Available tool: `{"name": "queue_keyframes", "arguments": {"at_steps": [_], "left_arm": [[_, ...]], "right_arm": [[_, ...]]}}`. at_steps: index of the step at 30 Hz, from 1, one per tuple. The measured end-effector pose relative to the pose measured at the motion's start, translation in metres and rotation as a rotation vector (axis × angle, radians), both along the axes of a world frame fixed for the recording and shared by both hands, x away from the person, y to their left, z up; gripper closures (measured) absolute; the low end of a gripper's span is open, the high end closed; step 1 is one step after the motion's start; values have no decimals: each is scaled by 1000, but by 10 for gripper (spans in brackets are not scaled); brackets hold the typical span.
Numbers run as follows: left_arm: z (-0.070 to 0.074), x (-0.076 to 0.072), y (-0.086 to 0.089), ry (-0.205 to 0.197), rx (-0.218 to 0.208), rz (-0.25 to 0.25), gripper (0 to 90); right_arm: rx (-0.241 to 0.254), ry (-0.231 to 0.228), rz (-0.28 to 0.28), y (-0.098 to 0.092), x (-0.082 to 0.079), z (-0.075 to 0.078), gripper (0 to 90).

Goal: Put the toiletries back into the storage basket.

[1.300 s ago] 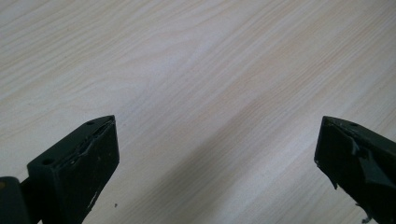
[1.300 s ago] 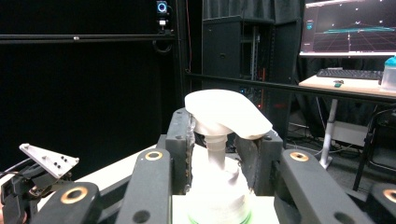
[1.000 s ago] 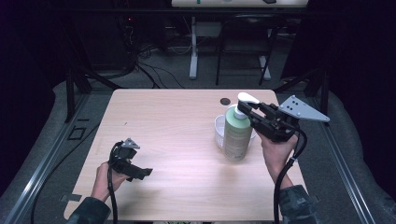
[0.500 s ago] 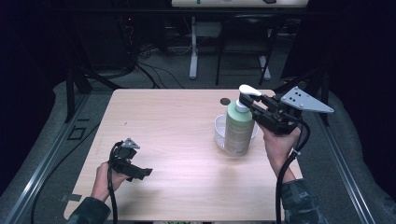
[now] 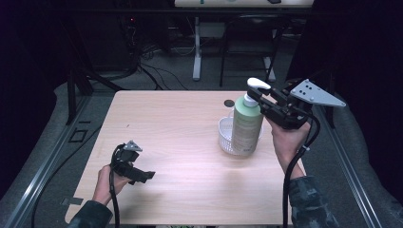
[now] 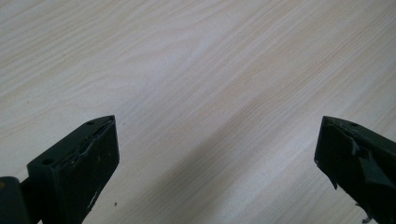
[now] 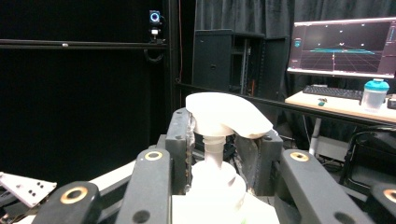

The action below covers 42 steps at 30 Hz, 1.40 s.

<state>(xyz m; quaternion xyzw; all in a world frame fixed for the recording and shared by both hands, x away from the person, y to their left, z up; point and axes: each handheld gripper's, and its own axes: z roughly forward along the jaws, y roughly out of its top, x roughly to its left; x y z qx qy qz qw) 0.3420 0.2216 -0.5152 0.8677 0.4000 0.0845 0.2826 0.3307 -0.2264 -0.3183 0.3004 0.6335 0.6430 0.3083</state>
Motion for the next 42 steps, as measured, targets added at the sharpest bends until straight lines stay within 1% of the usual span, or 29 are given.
{"name": "queue_keyframes", "arguments": {"at_steps": [11, 20, 26, 34, 42], "left_arm": [[0, 0, 0, 1, 0, -3, 0], [0, 0, 0, 1, -2, -2, 0], [0, 0, 0, 4, -1, -4, 0], [-1, 0, -1, 5, -1, -6, 0], [-1, 0, -1, 8, -4, -7, 0]], "right_arm": [[-5, 2, -21, -4, 7, 8, 670], [-7, -12, -35, -7, 11, 16, 670], [-18, -17, -45, -8, 14, 21, 670], [-9, -14, -59, -8, 21, 22, 670], [-9, -13, -78, -9, 33, 20, 670]]}}
